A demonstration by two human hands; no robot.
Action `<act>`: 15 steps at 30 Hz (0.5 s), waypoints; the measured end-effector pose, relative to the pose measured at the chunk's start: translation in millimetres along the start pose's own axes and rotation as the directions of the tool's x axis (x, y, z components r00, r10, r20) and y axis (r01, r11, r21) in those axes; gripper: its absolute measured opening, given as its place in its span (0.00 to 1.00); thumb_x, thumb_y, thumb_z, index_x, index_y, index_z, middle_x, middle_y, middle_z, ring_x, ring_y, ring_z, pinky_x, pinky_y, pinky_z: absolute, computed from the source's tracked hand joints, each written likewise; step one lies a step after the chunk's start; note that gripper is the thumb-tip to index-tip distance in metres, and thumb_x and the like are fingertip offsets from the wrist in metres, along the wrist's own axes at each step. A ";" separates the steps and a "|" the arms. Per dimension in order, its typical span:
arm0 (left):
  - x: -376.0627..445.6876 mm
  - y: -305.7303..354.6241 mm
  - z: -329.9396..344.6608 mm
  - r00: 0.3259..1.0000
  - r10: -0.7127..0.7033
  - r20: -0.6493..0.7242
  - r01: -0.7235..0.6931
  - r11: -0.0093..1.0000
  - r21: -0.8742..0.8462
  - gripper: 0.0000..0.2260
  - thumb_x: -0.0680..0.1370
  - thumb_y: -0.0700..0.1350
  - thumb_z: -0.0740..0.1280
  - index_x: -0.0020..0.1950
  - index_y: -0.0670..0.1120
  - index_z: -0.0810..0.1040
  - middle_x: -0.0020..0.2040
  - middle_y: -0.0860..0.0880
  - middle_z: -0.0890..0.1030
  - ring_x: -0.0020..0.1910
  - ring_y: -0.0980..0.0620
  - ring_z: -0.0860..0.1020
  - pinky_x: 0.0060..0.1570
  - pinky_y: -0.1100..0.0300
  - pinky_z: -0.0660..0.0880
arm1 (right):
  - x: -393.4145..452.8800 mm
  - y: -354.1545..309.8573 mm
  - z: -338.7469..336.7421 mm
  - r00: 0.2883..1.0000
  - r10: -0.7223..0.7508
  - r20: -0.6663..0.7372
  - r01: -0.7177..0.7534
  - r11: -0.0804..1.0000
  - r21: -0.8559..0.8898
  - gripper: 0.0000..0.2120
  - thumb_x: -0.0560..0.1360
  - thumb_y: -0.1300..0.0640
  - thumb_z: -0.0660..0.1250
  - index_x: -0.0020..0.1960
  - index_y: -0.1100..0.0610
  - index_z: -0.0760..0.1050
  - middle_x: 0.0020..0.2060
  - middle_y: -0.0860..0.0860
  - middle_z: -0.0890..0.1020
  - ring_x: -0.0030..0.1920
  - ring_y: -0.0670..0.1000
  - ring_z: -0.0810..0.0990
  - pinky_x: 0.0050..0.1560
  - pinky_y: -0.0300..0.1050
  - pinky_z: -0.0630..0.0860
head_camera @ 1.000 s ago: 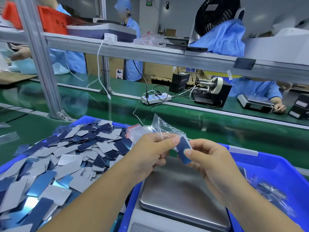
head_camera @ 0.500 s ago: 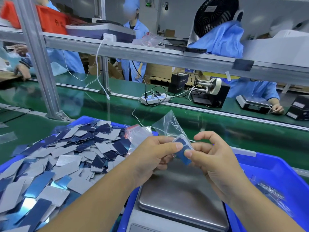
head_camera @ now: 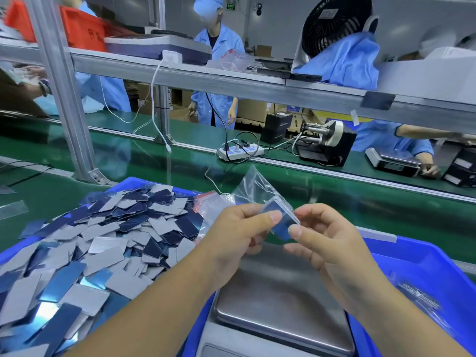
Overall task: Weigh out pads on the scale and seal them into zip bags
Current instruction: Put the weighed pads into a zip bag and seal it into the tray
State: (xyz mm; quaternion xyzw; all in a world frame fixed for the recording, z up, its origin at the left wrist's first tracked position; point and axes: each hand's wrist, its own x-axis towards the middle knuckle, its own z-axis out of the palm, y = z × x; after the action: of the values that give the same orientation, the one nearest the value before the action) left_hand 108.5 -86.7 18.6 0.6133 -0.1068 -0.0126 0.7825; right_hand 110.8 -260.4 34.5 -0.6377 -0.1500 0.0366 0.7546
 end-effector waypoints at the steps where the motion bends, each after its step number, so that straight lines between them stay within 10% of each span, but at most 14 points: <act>1: 0.7 1.2 -0.5 1.000 0.006 -0.009 -0.006 0.999 -0.042 0.06 0.72 0.47 0.72 0.41 0.46 0.86 0.38 0.45 0.68 0.28 0.57 0.61 0.25 0.67 0.58 | -0.7 -0.1 0.9 1.000 -0.002 0.013 0.002 1.000 -0.010 0.15 0.59 0.57 0.77 0.45 0.56 0.81 0.39 0.57 0.83 0.39 0.52 0.82 0.38 0.43 0.81; 10: -0.4 -1.0 0.1 0.998 -0.060 0.003 0.059 0.994 0.097 0.24 0.67 0.52 0.75 0.52 0.34 0.81 0.33 0.50 0.68 0.29 0.55 0.63 0.27 0.66 0.61 | 0.3 8.0 1.2 0.997 -0.039 -0.059 0.038 0.999 -0.005 0.05 0.67 0.68 0.73 0.43 0.63 0.80 0.33 0.59 0.82 0.31 0.54 0.79 0.34 0.43 0.79; 15: -2.6 0.5 5.8 0.999 -0.033 0.030 0.033 0.999 -0.027 0.09 0.65 0.55 0.76 0.35 0.50 0.84 0.31 0.52 0.71 0.29 0.56 0.64 0.27 0.66 0.59 | 0.4 4.5 4.7 0.995 -0.044 -0.085 0.048 0.998 0.051 0.08 0.60 0.60 0.74 0.39 0.59 0.82 0.34 0.59 0.82 0.30 0.53 0.79 0.32 0.43 0.78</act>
State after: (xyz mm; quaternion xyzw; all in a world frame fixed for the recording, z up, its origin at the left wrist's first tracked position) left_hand 104.8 -91.7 20.0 0.6039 -0.1083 -0.0362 0.7888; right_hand 110.6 -255.0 30.9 -0.6150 -0.1320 -0.0035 0.7774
